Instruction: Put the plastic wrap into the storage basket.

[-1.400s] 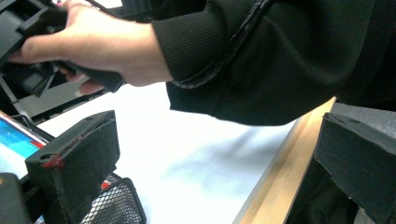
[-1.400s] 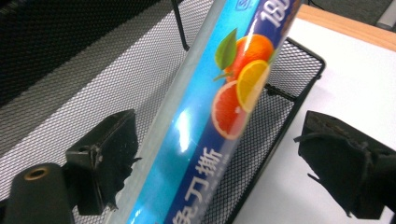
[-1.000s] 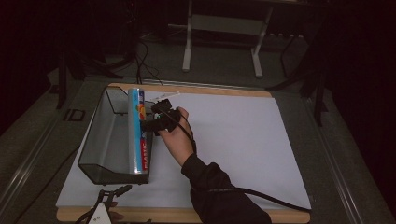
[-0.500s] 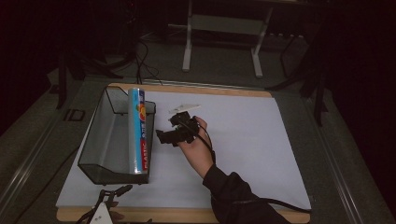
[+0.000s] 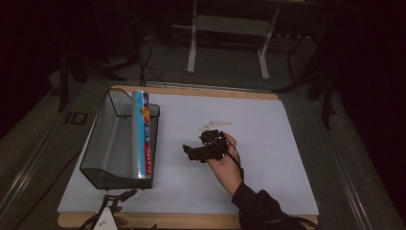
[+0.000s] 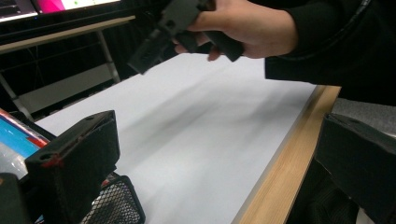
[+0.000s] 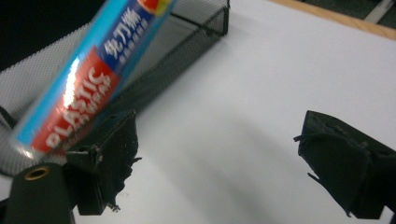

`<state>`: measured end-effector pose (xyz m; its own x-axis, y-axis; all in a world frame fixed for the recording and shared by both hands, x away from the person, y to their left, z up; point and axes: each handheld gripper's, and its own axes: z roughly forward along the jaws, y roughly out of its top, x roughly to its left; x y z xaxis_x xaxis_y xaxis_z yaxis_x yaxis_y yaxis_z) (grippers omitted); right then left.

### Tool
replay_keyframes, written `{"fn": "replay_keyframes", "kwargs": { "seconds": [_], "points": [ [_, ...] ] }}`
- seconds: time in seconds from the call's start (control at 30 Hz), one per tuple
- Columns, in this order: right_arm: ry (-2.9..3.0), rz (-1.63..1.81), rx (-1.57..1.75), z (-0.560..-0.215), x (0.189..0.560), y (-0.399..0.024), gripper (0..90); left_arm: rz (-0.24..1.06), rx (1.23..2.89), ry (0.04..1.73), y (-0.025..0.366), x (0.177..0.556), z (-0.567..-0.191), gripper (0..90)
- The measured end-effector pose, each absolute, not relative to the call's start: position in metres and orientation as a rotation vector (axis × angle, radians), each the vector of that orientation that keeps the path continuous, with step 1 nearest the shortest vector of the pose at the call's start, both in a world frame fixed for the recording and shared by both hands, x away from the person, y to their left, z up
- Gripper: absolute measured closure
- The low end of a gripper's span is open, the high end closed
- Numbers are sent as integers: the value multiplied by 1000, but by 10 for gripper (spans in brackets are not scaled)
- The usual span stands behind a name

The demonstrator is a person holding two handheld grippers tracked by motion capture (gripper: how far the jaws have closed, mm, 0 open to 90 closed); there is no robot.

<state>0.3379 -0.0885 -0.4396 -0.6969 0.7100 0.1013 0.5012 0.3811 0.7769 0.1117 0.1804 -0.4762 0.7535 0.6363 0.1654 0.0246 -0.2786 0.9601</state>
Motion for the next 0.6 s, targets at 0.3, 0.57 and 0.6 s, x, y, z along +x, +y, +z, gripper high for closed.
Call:
{"fn": "replay_keyframes", "kwargs": {
  "seconds": [0.3,0.57,0.6],
  "points": [
    [2402,1217,1077,-452,318,-117,118,645,1772,516,180,111,-476,8],
    [2395,1222,1097,-461,301,-144,118,648,1777,513,180,111,-476,8],
    [2391,1226,1102,-461,299,-148,119,649,1777,513,180,111,-476,8]
  ]
}}
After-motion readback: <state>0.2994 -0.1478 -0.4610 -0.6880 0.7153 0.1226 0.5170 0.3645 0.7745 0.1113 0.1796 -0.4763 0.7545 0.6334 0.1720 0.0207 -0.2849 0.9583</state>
